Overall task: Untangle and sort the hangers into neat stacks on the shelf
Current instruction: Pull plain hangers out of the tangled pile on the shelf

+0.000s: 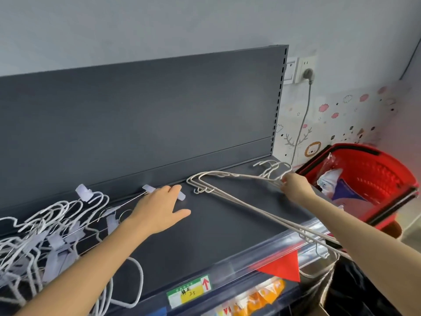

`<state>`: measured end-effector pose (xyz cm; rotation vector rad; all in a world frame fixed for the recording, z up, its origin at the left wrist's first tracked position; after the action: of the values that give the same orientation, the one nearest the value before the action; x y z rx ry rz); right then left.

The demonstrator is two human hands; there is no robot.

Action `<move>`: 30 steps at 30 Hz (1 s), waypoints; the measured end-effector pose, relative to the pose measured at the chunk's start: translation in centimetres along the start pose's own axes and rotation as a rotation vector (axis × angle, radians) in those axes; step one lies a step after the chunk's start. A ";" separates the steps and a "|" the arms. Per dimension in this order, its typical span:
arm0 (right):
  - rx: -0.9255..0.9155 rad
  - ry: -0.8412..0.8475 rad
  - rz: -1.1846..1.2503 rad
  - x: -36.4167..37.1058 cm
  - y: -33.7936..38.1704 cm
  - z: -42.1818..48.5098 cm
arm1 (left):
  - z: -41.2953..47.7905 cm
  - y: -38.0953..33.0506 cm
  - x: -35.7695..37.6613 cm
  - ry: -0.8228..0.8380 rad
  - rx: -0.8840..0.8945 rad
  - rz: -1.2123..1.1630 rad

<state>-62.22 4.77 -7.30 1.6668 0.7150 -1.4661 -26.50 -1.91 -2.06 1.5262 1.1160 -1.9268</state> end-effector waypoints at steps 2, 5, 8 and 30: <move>-0.019 -0.002 -0.051 -0.1 0.4 0.2 | -0.3 0.5 0.1 0.008 -0.012 -0.001; -0.080 -0.023 -0.080 -0.7 2.5 -0.1 | -1.1 1.3 0.2 0.007 -0.006 0.051; -0.208 -0.074 -0.060 -1.4 6.4 -0.9 | -2.0 2.4 0.0 -0.011 -0.010 0.084; -0.903 0.009 0.079 1.9 38.8 -18.7 | -19.4 21.1 -9.4 -0.105 -0.025 0.006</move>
<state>-19.77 -0.25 -1.32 0.9771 1.0907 -0.8560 3.58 0.12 -1.17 1.3968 1.0847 -1.9571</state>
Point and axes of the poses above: each hand's wrist, its own z-axis towards the middle knuckle, its own x-axis out of the palm, y = z × x, the point moved 5 cm from there along z, towards the middle knuckle, and after that the axes turned 13 degrees about -z, right-handed, at the moved point
